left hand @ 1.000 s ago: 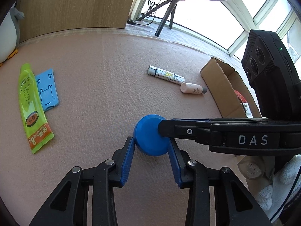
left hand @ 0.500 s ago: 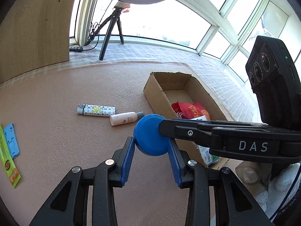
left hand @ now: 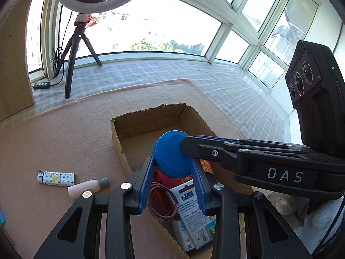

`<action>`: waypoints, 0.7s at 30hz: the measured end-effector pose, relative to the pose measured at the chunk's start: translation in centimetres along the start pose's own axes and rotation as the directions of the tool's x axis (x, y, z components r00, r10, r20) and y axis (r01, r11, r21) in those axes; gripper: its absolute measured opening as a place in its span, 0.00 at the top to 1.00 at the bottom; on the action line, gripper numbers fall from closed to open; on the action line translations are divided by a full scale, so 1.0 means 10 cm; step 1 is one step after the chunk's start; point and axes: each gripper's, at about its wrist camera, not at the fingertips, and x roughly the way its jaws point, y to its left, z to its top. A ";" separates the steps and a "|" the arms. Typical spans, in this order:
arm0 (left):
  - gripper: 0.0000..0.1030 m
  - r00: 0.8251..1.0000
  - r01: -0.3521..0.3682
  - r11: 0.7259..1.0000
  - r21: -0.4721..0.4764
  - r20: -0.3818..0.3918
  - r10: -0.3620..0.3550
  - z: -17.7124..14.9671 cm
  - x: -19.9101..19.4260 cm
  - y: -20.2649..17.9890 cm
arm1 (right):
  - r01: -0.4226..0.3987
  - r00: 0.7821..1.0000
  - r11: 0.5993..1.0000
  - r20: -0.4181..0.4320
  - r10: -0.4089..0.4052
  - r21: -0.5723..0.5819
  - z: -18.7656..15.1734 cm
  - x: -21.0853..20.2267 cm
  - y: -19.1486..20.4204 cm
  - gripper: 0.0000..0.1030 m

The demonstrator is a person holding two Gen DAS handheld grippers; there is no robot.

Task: Organize objects
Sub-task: 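Carry the blue case into the cardboard box and open the left gripper, then move the left tool toward the green tube and blue phone stand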

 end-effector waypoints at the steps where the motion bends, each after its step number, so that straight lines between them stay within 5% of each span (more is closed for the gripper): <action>1: 0.64 1.000 -0.003 1.000 0.003 -0.004 0.003 0.03 0.06 -0.02 | 0.003 1.000 1.000 -0.001 -0.003 -0.001 0.02 0.01 -0.02 0.82; 7: 0.62 1.000 -0.023 0.999 0.025 -0.016 0.024 0.14 0.25 -0.08 | 0.033 0.999 0.999 0.003 -0.033 -0.043 0.11 0.04 -0.08 0.82; 9: 0.50 0.999 -0.039 0.999 0.024 -0.022 0.040 0.16 0.29 -0.09 | 0.074 0.997 0.995 0.011 -0.073 -0.060 0.13 0.04 -0.08 0.80; 11: 0.31 0.999 -0.051 0.999 0.017 -0.014 0.051 0.18 0.30 -0.07 | 0.110 0.994 0.992 0.027 -0.108 -0.061 0.13 0.03 -0.10 0.49; 13: 0.29 0.999 -0.048 0.999 0.014 -0.008 0.049 0.18 0.28 -0.05 | 0.126 0.990 0.991 0.064 -0.122 -0.055 0.12 0.00 -0.13 0.35; 21: 0.29 0.997 -0.072 0.997 0.011 -0.008 0.072 0.09 0.16 0.08 | 0.123 0.991 0.992 0.053 -0.122 -0.029 0.08 0.03 -0.14 0.35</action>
